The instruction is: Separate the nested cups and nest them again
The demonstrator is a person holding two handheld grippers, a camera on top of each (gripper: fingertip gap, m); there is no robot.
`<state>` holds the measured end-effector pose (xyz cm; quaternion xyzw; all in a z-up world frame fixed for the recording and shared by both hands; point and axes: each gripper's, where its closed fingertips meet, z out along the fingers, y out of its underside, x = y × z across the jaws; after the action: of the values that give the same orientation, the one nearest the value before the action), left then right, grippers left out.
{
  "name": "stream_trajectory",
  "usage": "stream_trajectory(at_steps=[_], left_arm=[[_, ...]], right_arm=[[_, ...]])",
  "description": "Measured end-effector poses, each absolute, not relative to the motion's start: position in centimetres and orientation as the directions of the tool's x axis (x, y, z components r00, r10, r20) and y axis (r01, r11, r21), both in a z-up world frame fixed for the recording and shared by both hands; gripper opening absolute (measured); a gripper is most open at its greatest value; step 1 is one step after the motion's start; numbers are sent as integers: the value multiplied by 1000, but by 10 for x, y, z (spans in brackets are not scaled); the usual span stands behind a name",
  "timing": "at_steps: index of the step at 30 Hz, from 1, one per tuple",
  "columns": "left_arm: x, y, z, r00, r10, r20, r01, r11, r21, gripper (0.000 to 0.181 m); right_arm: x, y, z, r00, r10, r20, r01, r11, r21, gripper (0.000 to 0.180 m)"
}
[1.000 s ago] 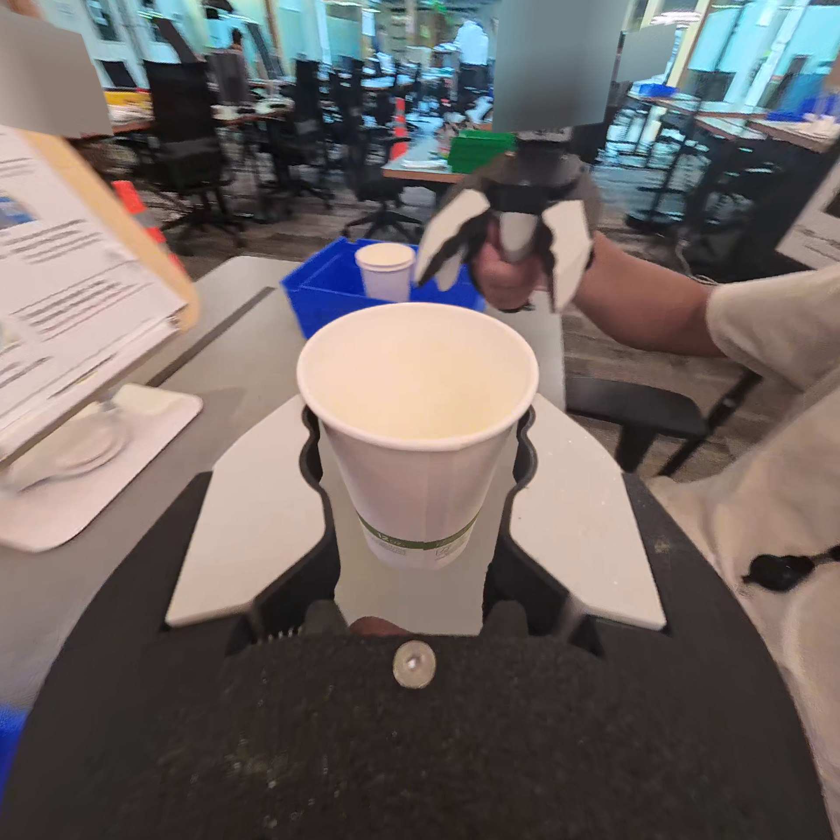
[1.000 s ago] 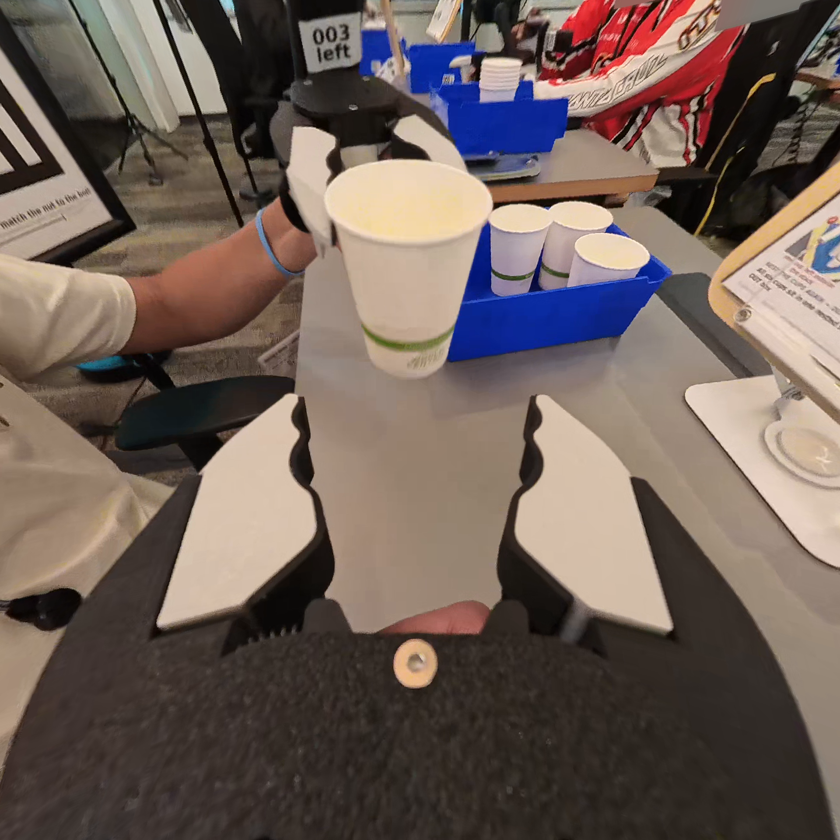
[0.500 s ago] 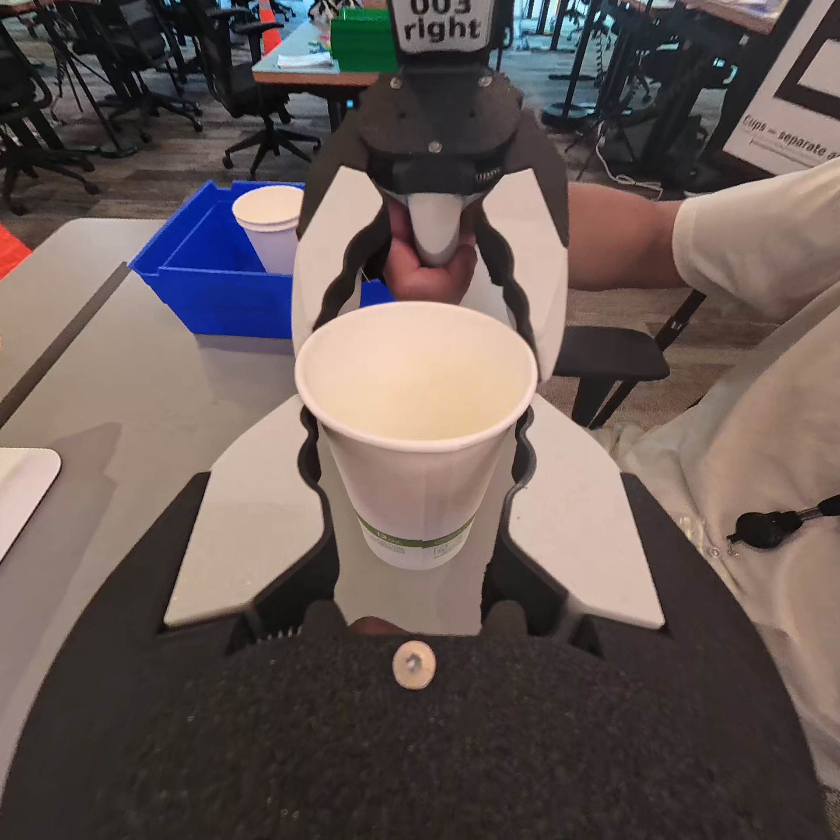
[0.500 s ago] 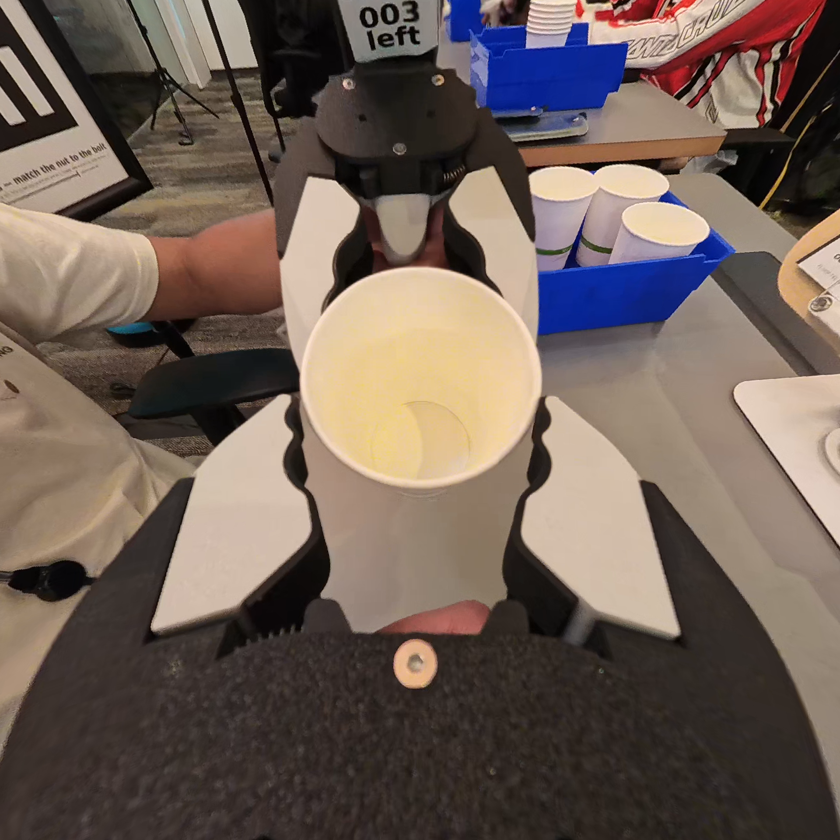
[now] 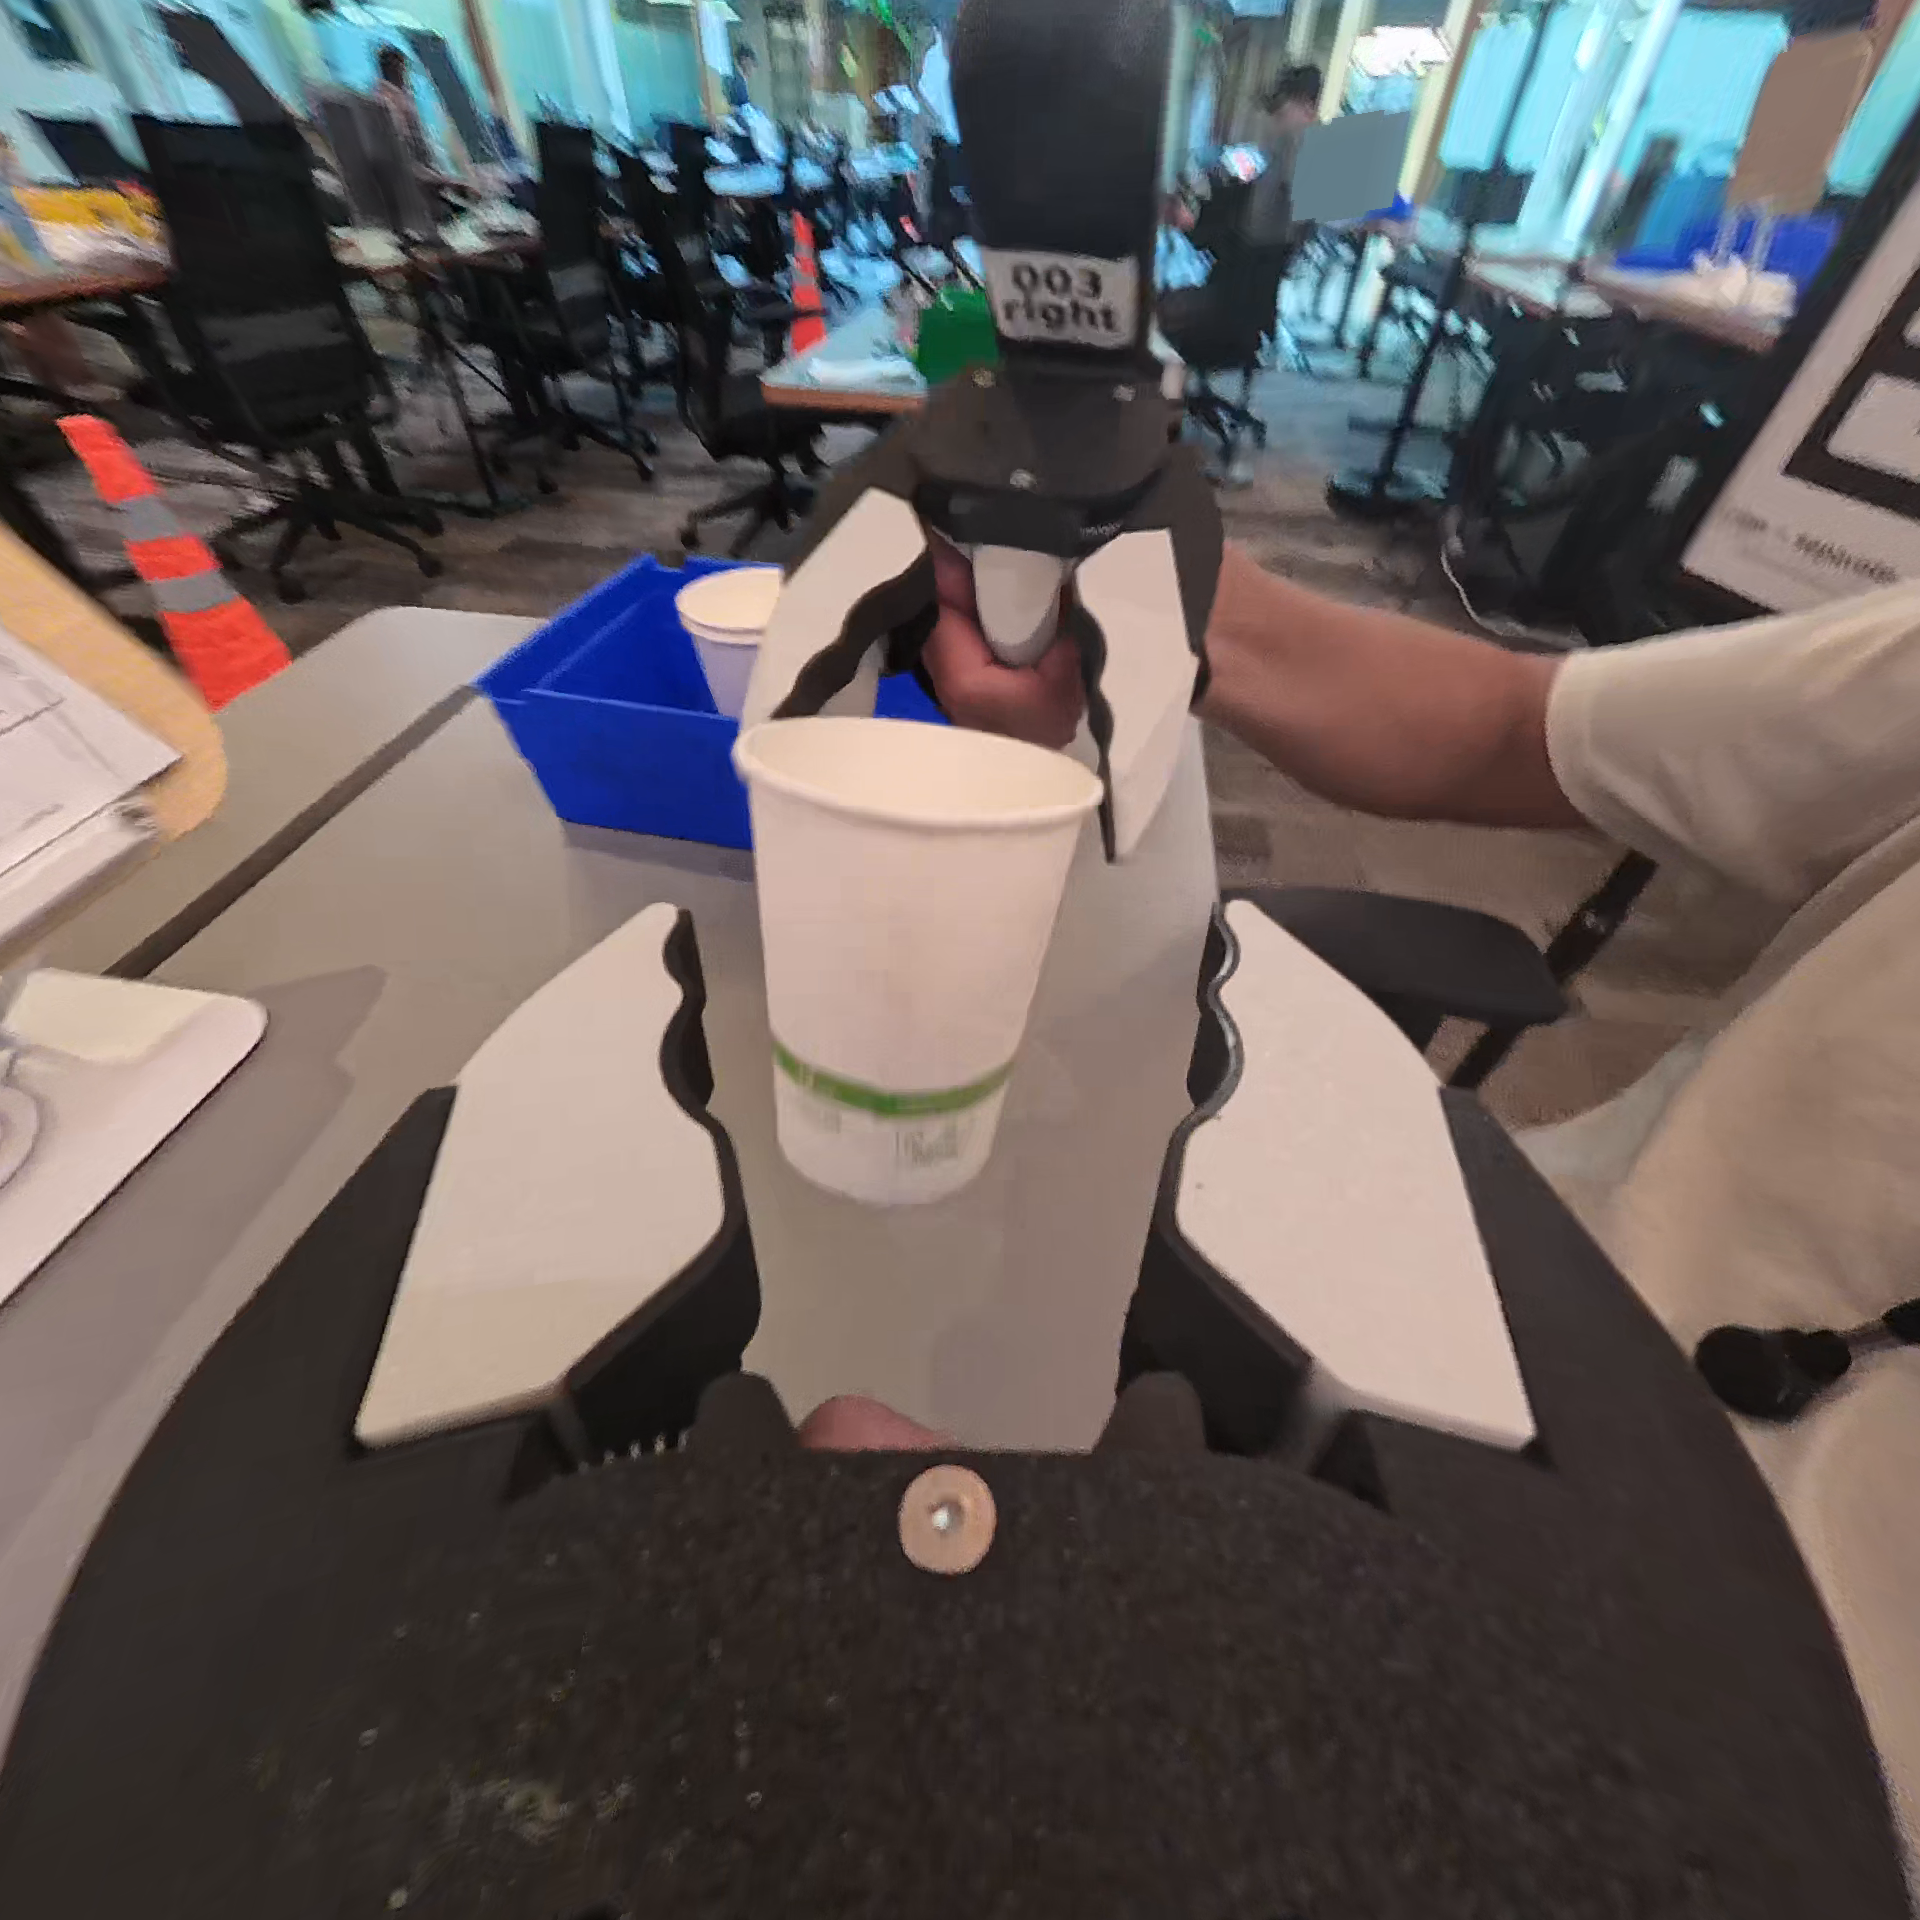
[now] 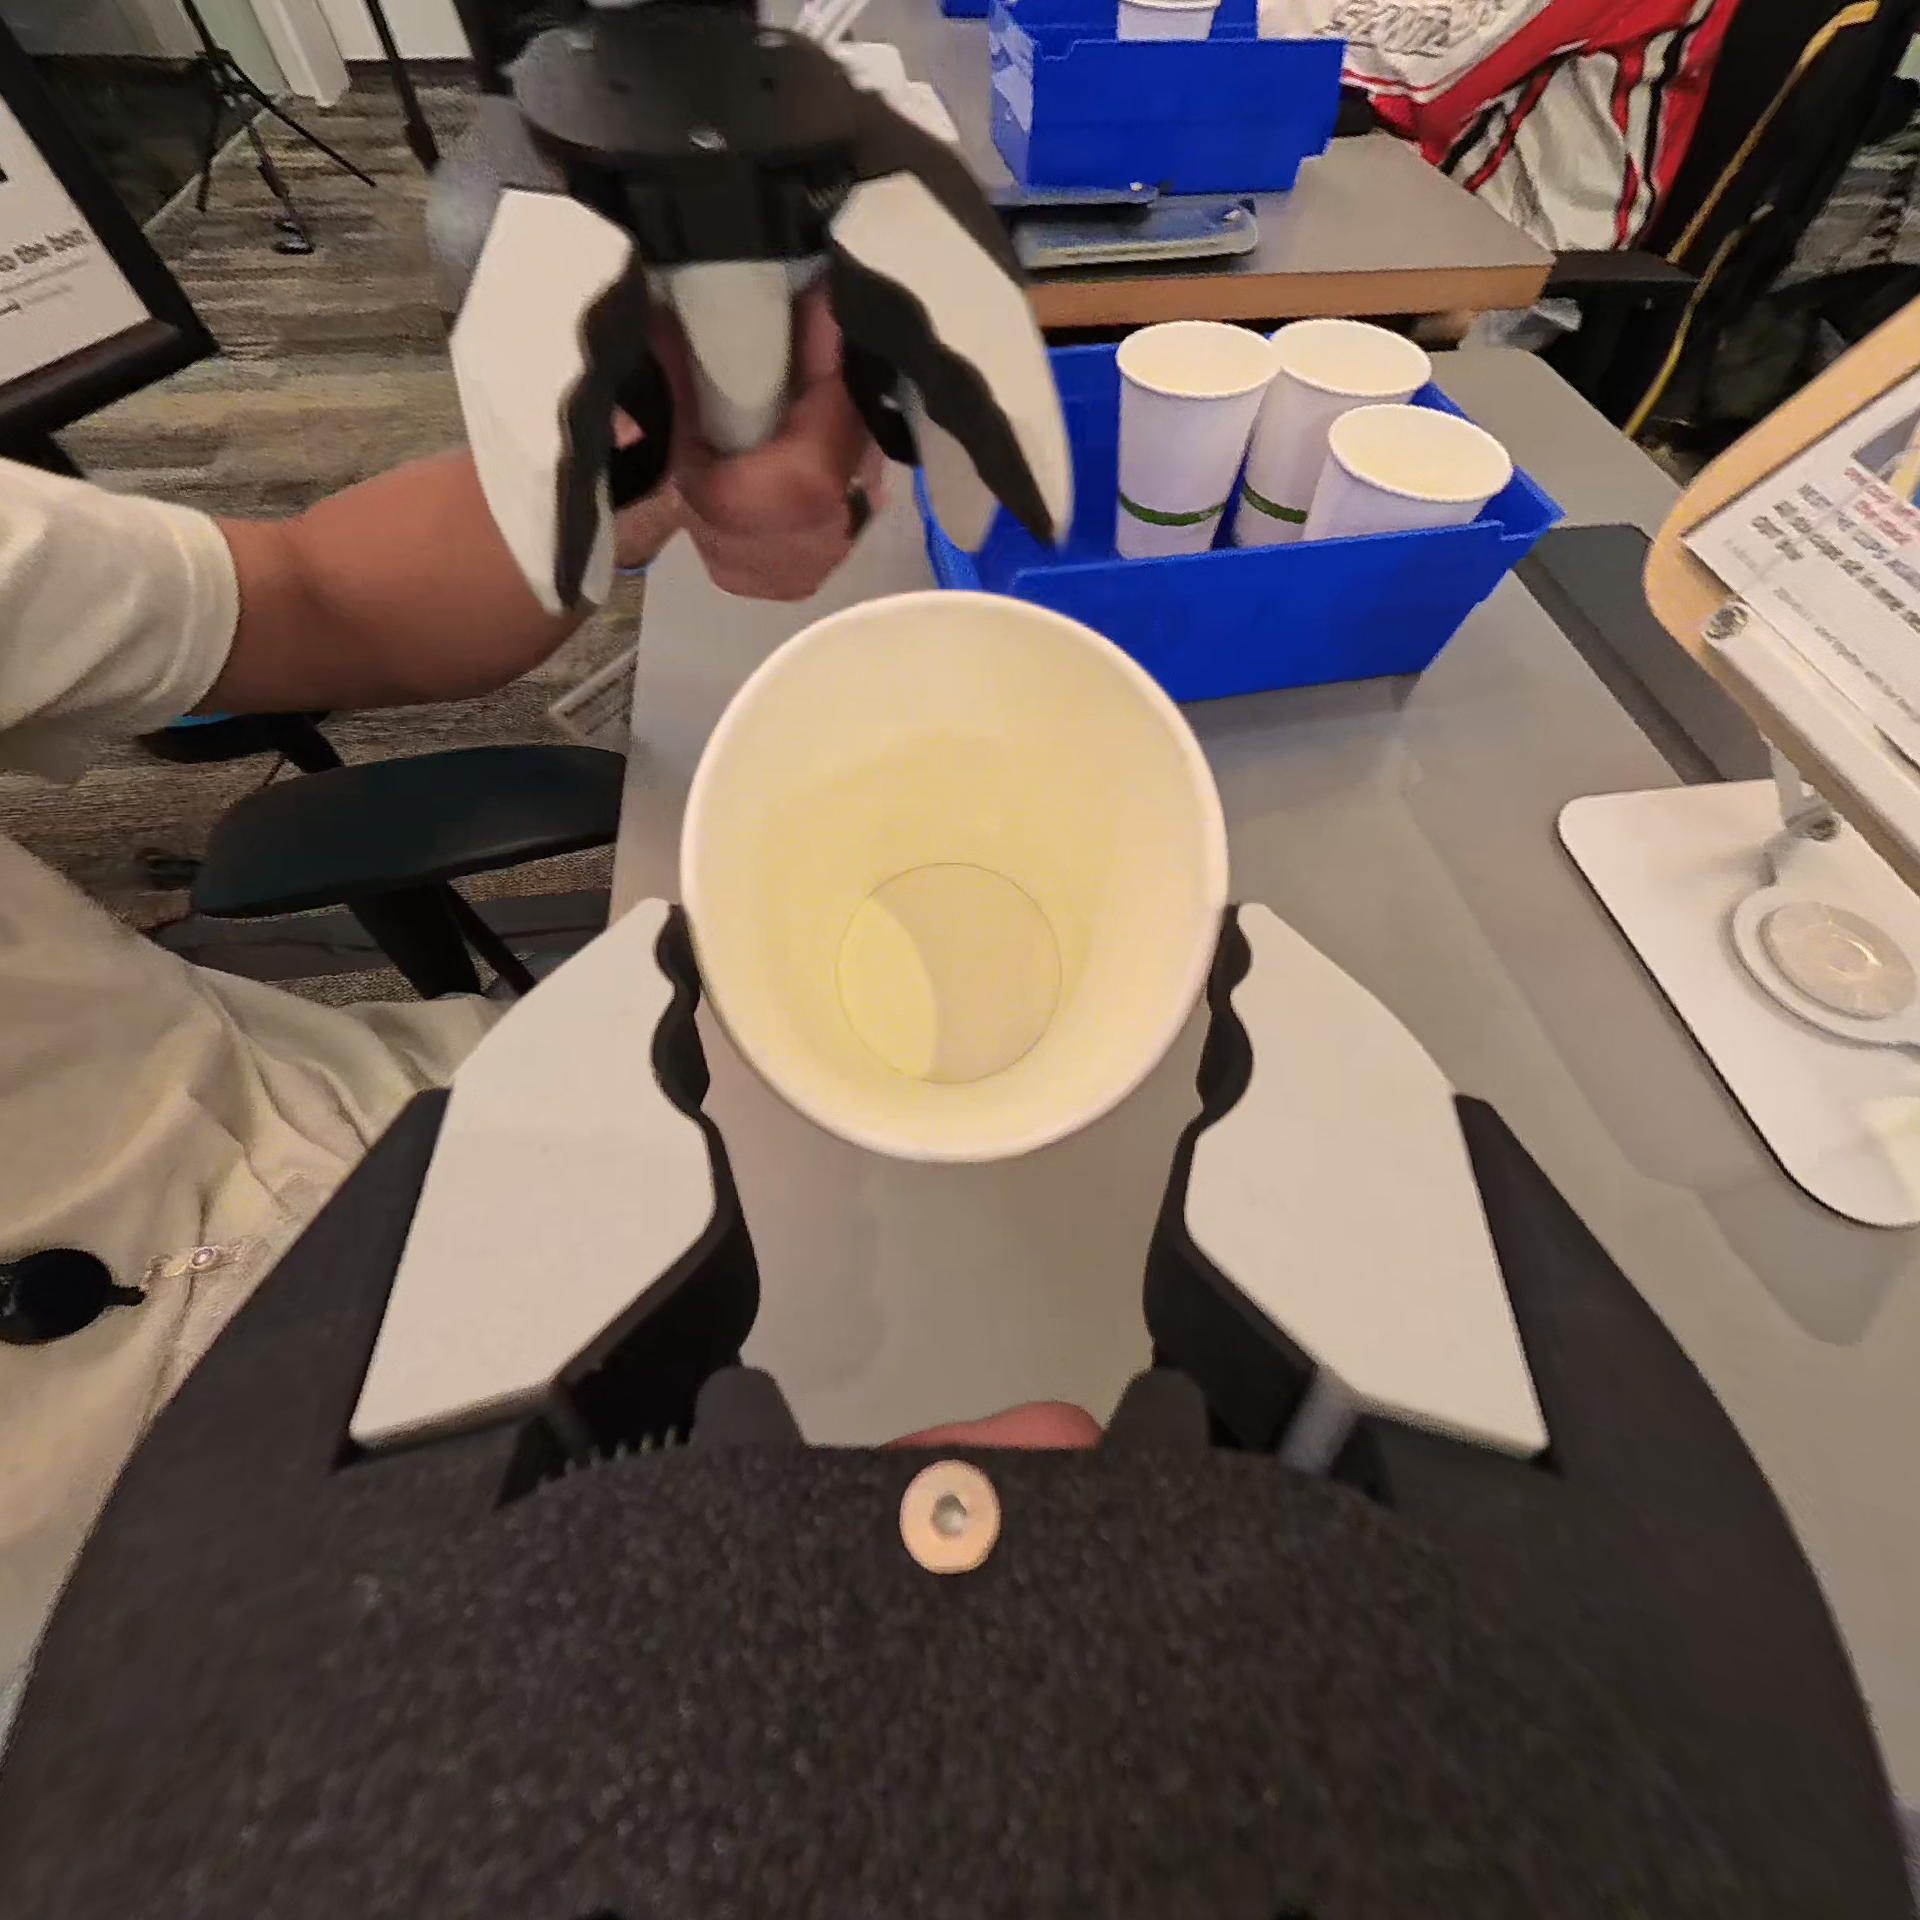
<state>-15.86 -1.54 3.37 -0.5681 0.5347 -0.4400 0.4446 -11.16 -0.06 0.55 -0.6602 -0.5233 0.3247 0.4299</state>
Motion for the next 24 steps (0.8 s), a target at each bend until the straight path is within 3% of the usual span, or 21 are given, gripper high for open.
stream_trajectory(at_steps=[6,10,17,24], left_arm=[[-234,13,-14,580,-814,39,-85,-109,-990,78],[-273,2,-53,778,-628,24,-70,-124,-990,73],[-282,-10,-56,821,-565,77,-29,-177,-984,70],[-267,-15,-66,807,-590,27,-93,-172,-981,70]], right_arm=[[-40,32,21,455,888,72,422,-144,-895,94],[49,66,48,693,719,51,372,-295,-880,94],[196,102,68,961,277,7,160,-534,-830,95],[239,121,19,995,103,-15,58,-666,-744,95]])
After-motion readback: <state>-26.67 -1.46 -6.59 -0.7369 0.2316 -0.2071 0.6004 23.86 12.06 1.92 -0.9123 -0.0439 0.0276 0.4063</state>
